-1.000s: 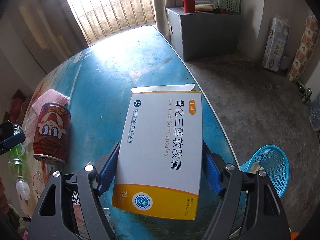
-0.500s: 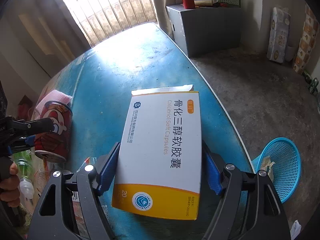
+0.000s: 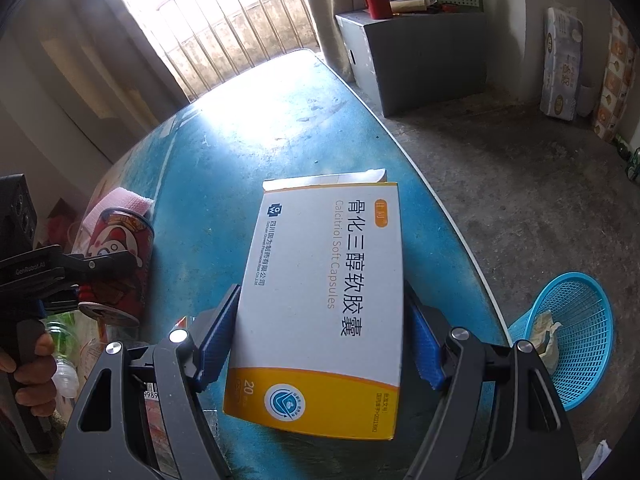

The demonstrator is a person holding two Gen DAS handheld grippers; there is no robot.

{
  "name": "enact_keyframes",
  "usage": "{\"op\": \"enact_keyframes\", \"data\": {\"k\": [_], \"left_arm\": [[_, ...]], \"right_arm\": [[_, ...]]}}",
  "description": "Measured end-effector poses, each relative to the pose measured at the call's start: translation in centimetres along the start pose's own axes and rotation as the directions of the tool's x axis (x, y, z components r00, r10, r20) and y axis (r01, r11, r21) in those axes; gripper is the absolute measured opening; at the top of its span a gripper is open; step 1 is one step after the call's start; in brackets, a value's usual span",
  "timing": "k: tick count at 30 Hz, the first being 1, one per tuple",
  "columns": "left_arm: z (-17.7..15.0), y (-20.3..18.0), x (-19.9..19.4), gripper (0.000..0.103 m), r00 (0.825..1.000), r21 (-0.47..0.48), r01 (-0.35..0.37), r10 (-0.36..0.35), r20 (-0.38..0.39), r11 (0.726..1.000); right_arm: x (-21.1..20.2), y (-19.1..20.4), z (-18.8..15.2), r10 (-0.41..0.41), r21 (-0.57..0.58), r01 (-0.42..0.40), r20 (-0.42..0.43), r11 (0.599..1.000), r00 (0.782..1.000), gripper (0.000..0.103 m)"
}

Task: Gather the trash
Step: 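Grasp the red milk can with the left gripper and lift while the right holds the box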

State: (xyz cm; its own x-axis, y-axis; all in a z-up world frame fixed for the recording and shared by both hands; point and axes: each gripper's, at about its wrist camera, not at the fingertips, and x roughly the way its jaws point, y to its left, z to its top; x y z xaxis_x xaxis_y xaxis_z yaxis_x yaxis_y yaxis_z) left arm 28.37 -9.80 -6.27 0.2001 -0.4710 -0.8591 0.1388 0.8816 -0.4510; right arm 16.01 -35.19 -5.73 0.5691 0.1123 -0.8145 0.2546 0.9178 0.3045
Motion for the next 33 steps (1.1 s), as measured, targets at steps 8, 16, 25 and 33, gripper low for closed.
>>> {"op": "enact_keyframes", "data": {"k": [8, 16, 25, 33], "left_arm": [[-0.1, -1.1, -2.0, 0.062, 0.997, 0.054, 0.031, -0.034, 0.068, 0.998], [0.0, -0.9, -3.3, 0.062, 0.993, 0.059, 0.044, -0.051, 0.109, 0.997], [-0.4, -1.8, -6.1, 0.062, 0.981, 0.115, 0.038, -0.059, 0.184, 0.993], [-1.1, -3.4, -8.1, 0.062, 0.974, 0.155, 0.061, -0.093, 0.206, 0.986]], "right_arm": [[-0.4, -0.7, 0.2, 0.054, 0.043, -0.054, 0.016, 0.998, 0.998, 0.073], [-0.8, -1.1, 0.4, 0.088, 0.076, -0.089, 0.026, 0.993, 0.996, 0.073], [-2.0, -1.1, 0.5, 0.116, 0.082, -0.120, 0.053, 0.989, 0.992, 0.073], [-3.6, -1.2, 0.3, 0.150, 0.088, -0.157, 0.085, 0.984, 0.985, 0.073]]}}
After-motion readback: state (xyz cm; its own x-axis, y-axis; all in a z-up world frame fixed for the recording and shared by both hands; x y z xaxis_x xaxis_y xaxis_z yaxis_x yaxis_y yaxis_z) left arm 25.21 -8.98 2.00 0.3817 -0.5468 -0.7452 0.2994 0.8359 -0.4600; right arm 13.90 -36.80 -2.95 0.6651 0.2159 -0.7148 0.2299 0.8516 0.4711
